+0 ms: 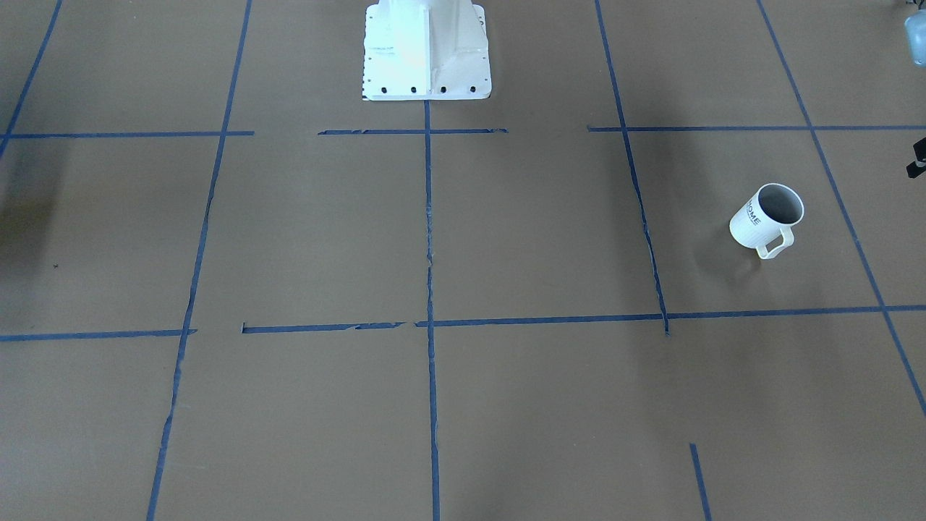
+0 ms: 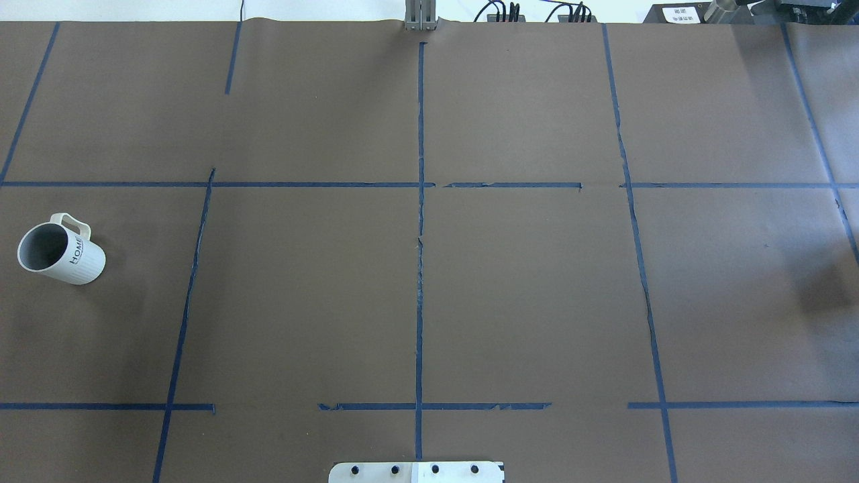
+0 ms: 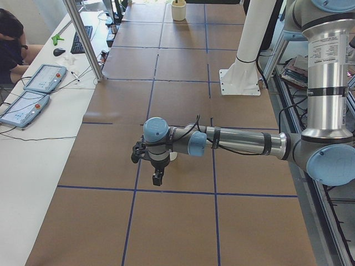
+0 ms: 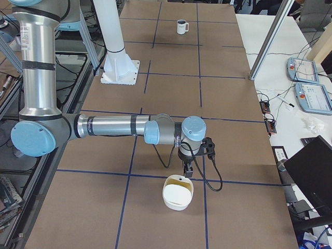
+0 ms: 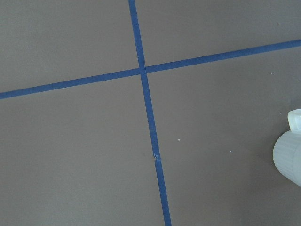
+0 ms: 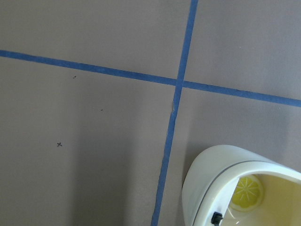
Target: Left arm hands cup to right arm to dump lemon
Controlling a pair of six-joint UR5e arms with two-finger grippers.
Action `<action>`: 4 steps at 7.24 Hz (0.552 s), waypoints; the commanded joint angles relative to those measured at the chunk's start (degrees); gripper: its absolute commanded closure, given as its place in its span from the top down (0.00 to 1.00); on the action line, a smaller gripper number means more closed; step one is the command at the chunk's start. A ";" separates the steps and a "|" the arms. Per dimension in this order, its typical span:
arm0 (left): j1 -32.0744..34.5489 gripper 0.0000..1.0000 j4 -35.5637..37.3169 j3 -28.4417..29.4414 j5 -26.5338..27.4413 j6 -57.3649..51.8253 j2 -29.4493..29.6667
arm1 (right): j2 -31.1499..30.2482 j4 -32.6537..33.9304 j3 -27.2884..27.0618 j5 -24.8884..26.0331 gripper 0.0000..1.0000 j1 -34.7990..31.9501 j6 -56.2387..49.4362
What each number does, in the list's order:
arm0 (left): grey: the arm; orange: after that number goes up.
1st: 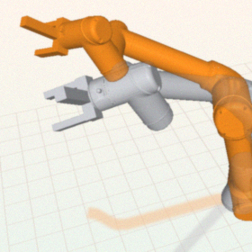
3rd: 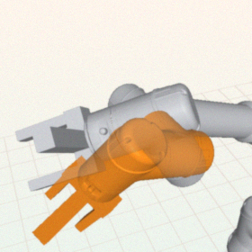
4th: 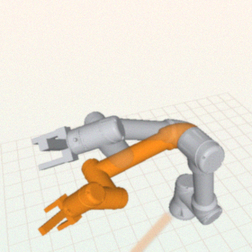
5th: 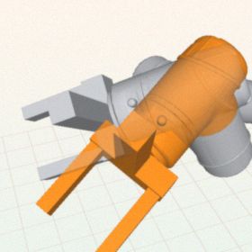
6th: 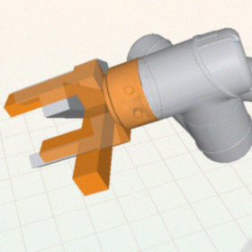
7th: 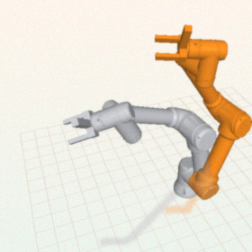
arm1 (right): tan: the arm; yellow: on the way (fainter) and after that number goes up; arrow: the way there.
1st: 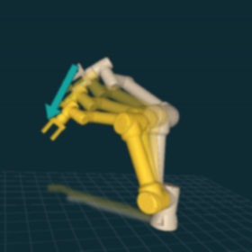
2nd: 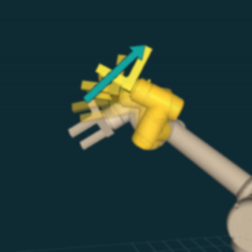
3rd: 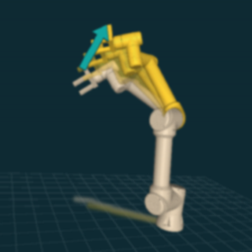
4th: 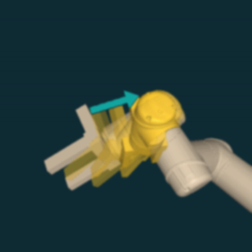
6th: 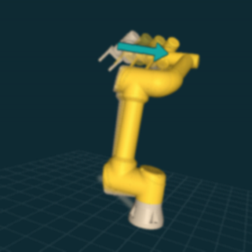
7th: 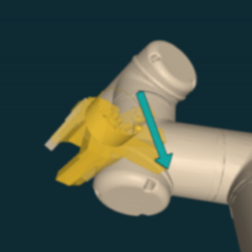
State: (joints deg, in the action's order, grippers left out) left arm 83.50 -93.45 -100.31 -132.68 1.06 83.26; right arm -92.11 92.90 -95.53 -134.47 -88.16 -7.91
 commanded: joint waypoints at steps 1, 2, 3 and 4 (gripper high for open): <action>2.01 1.00 0.28 -1.46 -0.30 -4.36 -2.83 | 0.18 0.00 0.00 0.00 1.00 0.09 0.00; 2.19 1.00 0.98 -0.77 -0.04 -4.23 -3.36 | 0.18 0.00 0.00 0.00 1.00 0.09 0.00; 2.36 1.00 0.81 -1.63 0.40 -4.31 -3.20 | 0.27 0.00 0.00 0.00 1.00 0.09 0.00; 2.19 1.00 0.55 -1.55 0.40 -4.49 -2.41 | 0.27 0.00 0.08 0.00 1.00 0.18 0.00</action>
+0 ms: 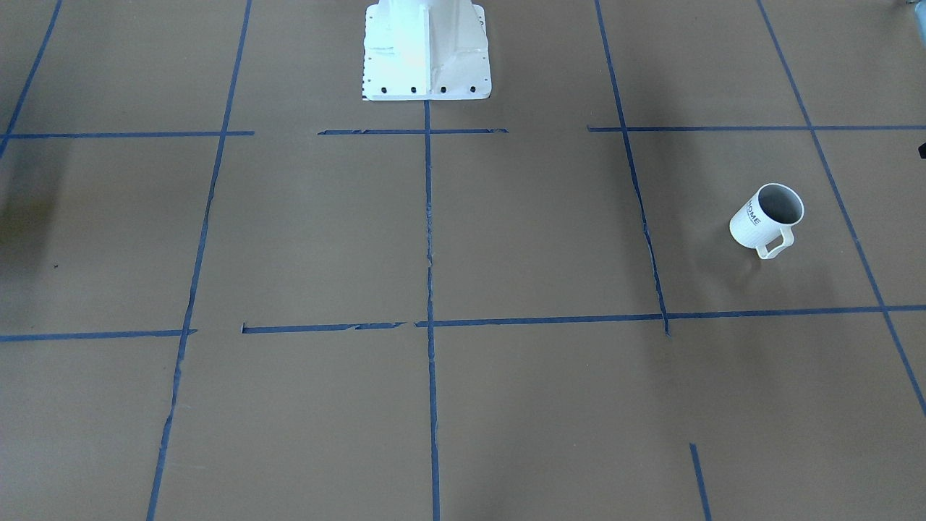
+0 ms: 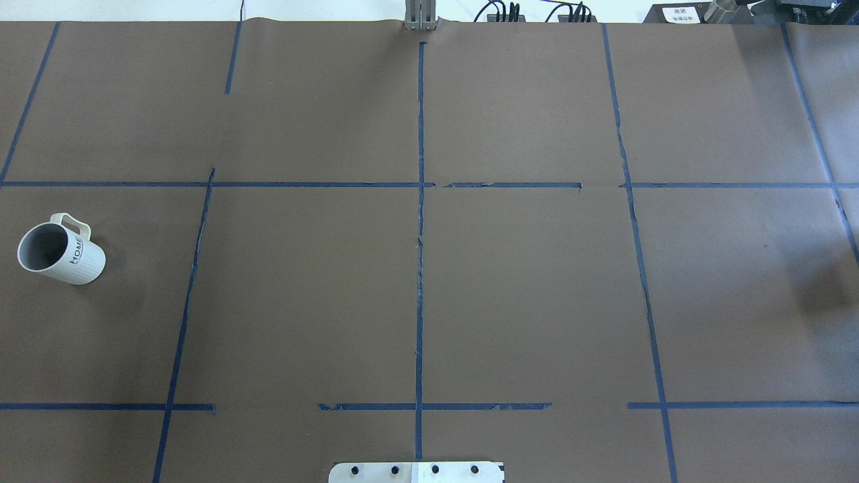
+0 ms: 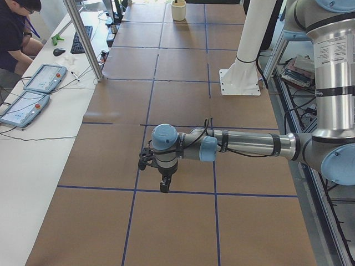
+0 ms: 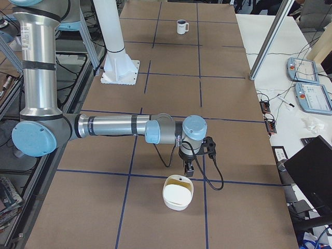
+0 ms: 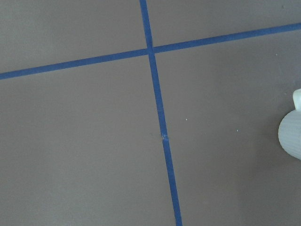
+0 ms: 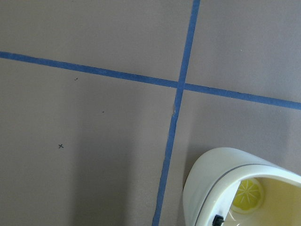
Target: Left arm hands cup to right arm to dump lemon
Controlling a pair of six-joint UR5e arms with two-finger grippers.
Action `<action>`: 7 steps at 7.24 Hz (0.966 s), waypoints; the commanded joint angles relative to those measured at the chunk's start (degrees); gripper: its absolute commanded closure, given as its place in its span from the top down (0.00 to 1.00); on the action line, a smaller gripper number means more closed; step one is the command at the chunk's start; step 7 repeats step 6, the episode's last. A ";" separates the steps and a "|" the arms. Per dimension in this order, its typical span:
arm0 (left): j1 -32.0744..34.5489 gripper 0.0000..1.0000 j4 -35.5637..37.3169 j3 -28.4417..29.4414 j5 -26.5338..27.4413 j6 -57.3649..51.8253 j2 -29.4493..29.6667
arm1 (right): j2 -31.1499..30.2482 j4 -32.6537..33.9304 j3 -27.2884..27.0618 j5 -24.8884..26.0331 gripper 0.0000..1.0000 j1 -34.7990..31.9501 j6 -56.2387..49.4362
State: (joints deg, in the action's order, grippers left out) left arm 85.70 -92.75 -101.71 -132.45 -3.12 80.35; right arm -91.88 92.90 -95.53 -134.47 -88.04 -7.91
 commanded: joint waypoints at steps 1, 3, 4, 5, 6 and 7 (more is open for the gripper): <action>-0.01 1.00 -0.15 -0.77 0.00 -0.48 0.60 | 0.04 -0.70 0.17 0.00 1.00 0.15 0.00; -0.01 1.00 -0.15 -0.86 -0.44 -0.31 0.51 | -0.05 -0.79 0.25 0.00 1.00 0.24 0.09; -0.01 1.00 -0.15 -0.95 -0.36 -0.31 0.51 | -0.05 -0.79 0.26 0.00 1.00 0.24 0.09; -0.01 1.00 -0.15 -0.86 -0.27 -0.31 0.51 | -0.05 -0.79 0.17 0.00 1.00 0.24 0.09; -0.01 1.00 -0.15 -0.95 -0.36 -0.31 0.51 | -0.05 -0.79 0.17 0.00 1.00 0.33 0.09; -0.01 1.00 -0.15 -0.95 -0.36 -0.31 0.51 | -0.05 -0.79 0.17 0.00 1.00 0.33 0.09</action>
